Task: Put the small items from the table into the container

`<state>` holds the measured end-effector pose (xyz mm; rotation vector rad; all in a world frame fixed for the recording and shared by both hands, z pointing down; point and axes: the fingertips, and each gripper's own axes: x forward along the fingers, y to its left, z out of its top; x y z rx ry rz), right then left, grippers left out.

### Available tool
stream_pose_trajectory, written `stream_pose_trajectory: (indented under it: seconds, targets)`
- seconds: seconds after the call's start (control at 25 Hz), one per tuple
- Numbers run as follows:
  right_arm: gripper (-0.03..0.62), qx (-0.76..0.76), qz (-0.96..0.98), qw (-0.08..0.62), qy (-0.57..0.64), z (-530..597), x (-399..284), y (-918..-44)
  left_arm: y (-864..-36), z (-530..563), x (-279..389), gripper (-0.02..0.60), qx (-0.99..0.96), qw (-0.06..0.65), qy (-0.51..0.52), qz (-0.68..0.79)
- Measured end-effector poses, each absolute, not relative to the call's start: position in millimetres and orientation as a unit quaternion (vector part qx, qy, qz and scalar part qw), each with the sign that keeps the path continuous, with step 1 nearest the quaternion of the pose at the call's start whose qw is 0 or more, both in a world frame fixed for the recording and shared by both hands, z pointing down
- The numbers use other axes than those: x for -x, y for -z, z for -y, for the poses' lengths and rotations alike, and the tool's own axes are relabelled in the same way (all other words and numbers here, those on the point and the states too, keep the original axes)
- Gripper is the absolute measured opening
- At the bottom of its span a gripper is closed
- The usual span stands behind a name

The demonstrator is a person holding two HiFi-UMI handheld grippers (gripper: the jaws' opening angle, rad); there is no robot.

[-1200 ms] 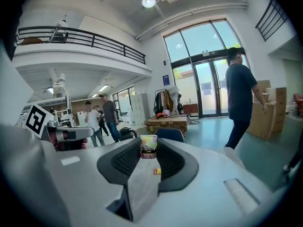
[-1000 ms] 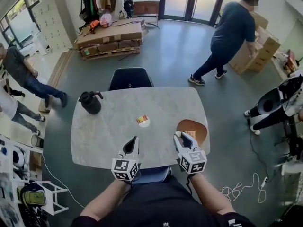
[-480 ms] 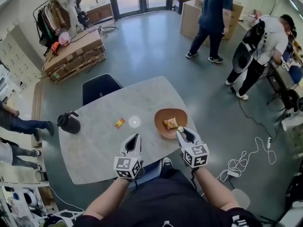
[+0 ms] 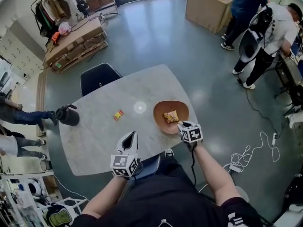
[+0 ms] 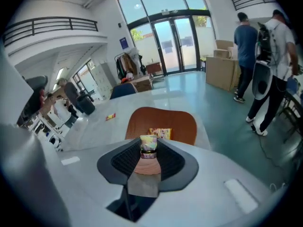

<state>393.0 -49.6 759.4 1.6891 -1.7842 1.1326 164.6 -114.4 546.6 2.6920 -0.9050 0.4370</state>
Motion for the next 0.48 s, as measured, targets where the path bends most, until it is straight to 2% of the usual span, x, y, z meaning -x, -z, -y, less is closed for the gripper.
stream_pose_trajectory:
  seconds: [0.32,0.48]
  targets:
    - [0.137,-0.508,0.626,0.434,-0.402,85,-402,-858,-550,120,-136,0.003,-0.898,0.134,-0.172,0.383]
    - [0.163,-0.482,0.646,0.448,-0.387,100,-379,-883,-547,127,-111,0.003,-0.887,0.126,-0.178,0.407]
